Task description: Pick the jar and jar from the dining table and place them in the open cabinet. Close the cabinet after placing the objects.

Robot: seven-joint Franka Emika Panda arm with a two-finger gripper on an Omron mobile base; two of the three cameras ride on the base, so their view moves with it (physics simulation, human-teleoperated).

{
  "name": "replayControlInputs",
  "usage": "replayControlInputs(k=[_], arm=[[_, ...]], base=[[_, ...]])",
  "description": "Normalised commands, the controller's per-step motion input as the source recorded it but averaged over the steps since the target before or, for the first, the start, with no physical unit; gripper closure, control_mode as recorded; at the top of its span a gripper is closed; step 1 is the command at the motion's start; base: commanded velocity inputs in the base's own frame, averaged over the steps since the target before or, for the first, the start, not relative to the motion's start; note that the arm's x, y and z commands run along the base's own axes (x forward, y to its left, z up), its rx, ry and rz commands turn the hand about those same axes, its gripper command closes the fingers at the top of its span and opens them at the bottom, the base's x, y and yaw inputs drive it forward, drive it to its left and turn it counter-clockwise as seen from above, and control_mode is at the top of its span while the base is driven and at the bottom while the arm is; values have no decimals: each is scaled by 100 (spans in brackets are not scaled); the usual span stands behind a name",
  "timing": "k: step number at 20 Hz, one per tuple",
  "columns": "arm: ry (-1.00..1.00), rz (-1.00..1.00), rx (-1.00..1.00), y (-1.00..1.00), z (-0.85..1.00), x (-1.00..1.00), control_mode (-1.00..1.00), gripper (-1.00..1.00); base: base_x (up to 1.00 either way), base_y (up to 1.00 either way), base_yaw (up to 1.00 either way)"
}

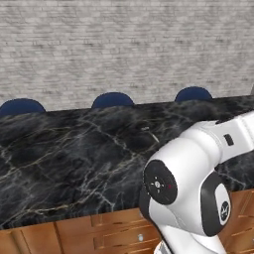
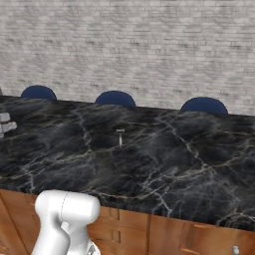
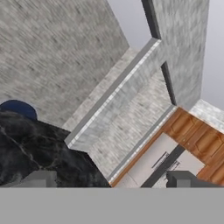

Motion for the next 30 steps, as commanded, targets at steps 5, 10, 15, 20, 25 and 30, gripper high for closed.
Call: replayControlInputs(k=[5, 10, 15, 20, 25, 30], arm=[[25, -10, 18, 0, -5, 11, -100, -100], [25, -4, 17, 2, -26, 22, -100, -100], [2, 0, 15, 9, -50, 4, -100, -100], [-3, 0, 16, -1, -44, 0, -100, -100], [-1, 0, 15, -11, -16, 9, -100, -100], [1, 0, 17, -7, -8, 21, -100, -100]], base=[[0, 0, 0], [0, 0, 0], [0, 0, 0], [0, 0, 0], [0, 0, 0], [0, 0, 0]])
